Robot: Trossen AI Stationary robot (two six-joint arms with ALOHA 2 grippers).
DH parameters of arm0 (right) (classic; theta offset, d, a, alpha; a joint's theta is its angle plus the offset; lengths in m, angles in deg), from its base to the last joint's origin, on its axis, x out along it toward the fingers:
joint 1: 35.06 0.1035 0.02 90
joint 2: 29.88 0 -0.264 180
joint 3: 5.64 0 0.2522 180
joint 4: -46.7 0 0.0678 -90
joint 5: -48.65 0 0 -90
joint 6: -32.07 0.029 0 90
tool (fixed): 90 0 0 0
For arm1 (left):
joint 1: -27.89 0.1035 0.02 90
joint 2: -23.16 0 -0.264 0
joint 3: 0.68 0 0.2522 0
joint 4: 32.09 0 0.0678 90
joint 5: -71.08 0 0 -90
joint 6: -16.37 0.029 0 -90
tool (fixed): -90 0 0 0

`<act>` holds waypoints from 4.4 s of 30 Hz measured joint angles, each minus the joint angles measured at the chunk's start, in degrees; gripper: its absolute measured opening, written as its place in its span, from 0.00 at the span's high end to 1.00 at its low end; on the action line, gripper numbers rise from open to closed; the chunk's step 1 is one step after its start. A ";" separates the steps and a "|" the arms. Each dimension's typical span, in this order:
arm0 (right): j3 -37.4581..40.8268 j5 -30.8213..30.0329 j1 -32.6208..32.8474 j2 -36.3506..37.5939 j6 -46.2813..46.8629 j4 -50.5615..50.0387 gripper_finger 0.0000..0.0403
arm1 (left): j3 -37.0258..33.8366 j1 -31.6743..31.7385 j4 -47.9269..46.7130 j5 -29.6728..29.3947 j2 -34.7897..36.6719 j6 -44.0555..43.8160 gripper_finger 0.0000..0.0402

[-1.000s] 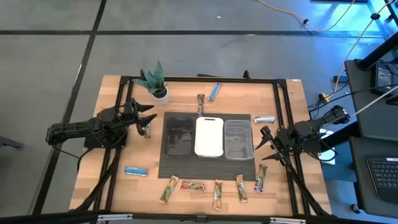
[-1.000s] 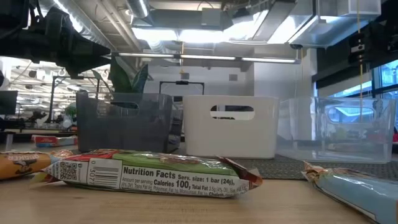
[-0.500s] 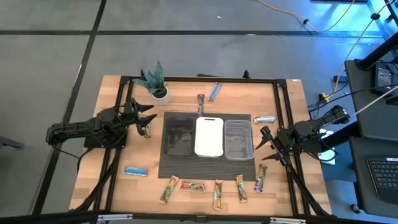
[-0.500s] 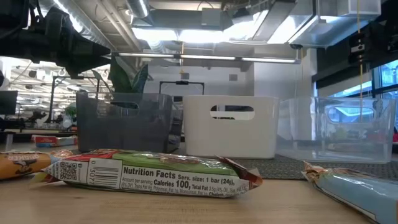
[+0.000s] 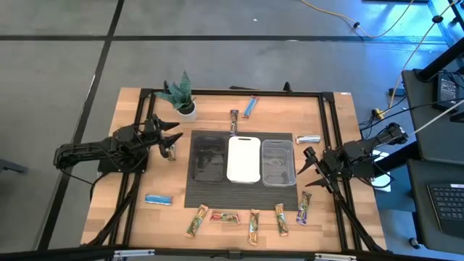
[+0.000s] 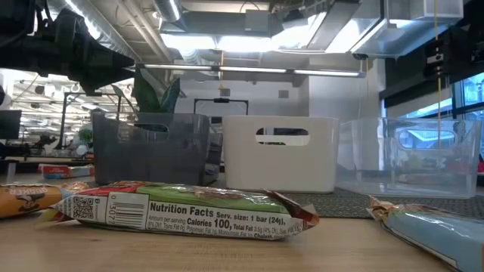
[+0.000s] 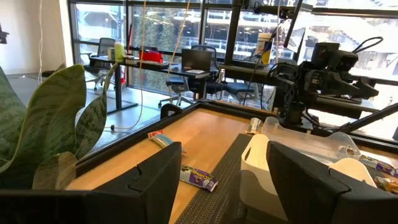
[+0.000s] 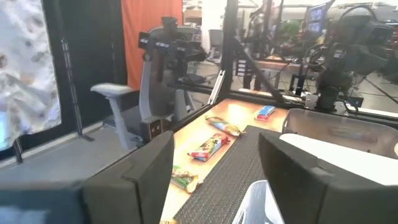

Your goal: Pick and place Granola Bars by type

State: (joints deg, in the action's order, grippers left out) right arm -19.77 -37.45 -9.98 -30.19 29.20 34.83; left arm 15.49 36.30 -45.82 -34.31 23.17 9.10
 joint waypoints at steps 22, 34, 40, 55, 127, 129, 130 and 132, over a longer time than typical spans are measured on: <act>0.01 -24.81 0.00 -0.01 -1.48 5.62 0.41 | 0.00 -0.01 0.00 0.00 0.00 0.02 0.43; -8.23 -38.80 -0.99 -1.51 2.43 4.88 0.41 | 0.00 -0.01 0.00 -0.01 0.00 0.02 0.43; -22.98 -40.63 -3.17 -10.38 1.90 -6.65 0.41 | 0.00 -0.01 0.00 -0.98 0.00 0.00 0.43; -53.37 -32.44 -20.80 -38.88 42.11 -69.84 0.41 | 0.00 -0.01 0.19 -8.43 0.00 -2.39 0.43; -34.61 -9.85 -63.42 -74.21 -33.58 -47.78 0.41 | -0.01 0.01 1.48 -15.29 0.00 -5.51 0.43; -34.61 -9.86 -63.40 -74.21 -33.62 -45.36 0.41 | -0.02 0.00 1.48 -15.29 -0.02 -5.51 0.43; -34.61 -9.87 -63.42 -74.21 -33.62 -44.44 0.41 | 0.00 -0.01 1.48 -15.29 -0.02 -5.51 0.43; -34.61 -9.89 -63.42 -74.21 -33.62 -42.97 0.41 | -0.02 0.00 1.48 -15.27 -0.02 -5.51 0.43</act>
State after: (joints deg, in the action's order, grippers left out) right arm -54.38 -47.34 -73.41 -104.40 -4.42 -8.14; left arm 15.48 36.30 -44.34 -49.58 23.15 3.59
